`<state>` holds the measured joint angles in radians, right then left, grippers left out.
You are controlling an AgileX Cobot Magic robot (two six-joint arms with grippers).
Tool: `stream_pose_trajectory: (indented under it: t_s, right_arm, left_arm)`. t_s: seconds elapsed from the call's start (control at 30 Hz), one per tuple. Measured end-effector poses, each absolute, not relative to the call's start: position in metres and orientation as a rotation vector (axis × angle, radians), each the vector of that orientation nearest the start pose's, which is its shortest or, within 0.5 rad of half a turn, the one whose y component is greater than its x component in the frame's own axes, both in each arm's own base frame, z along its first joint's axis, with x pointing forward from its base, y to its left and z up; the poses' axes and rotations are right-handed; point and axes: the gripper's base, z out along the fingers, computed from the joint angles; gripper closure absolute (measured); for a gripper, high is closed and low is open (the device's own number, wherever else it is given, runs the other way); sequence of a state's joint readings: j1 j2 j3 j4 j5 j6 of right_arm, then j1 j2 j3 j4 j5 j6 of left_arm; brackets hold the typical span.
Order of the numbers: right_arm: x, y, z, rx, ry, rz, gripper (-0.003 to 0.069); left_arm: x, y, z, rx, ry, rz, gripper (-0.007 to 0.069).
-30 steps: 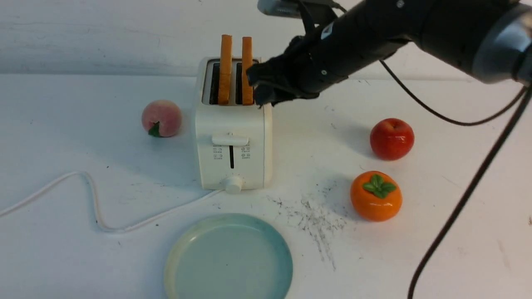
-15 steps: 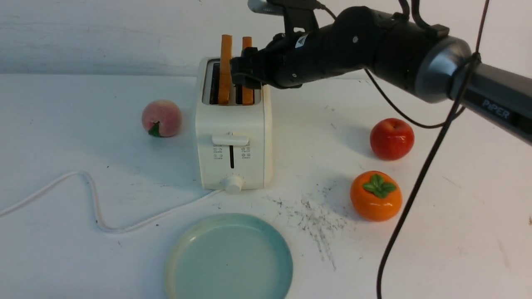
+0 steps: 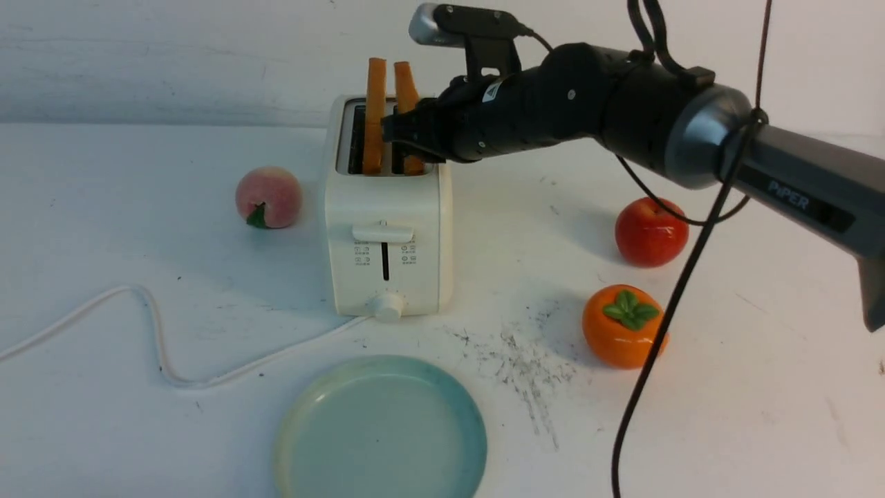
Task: Take toasted bread from bread machine on white table place on plate.
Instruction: 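Grasp the toast slice in the toaster and pull it up out of the slot with the right gripper, then place the held slice of bread on top of the slice on the plate with the right gripper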
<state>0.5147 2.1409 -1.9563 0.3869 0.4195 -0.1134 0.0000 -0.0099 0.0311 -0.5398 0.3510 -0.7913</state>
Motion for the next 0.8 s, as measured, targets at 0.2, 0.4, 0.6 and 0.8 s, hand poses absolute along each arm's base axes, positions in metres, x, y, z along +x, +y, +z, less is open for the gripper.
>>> stream_pose_trajectory:
  t_s: [0.2,0.4,0.6,0.8]
  right_arm:
    - [0.435,0.258,0.323,-0.437,2.003,0.544,0.0568]
    - [0.405,0.235,0.399,-0.503,1.812,0.417,0.0568]
    - [0.364,0.209,0.452,-0.535,1.791,0.378,0.0568]
    - [0.334,0.164,0.476,-0.546,1.943,0.279,0.0568]
  left_arm:
    - [0.053,-0.016,0.176,-1.068,1.625,-1.062,0.0383]
    - [0.053,-0.016,0.176,-1.068,1.625,-1.062,0.0383]
    - [0.053,-0.016,0.176,-1.069,1.625,-1.062,0.0383]
    - [0.053,-0.017,0.175,-1.071,1.64,-1.062,0.0383]
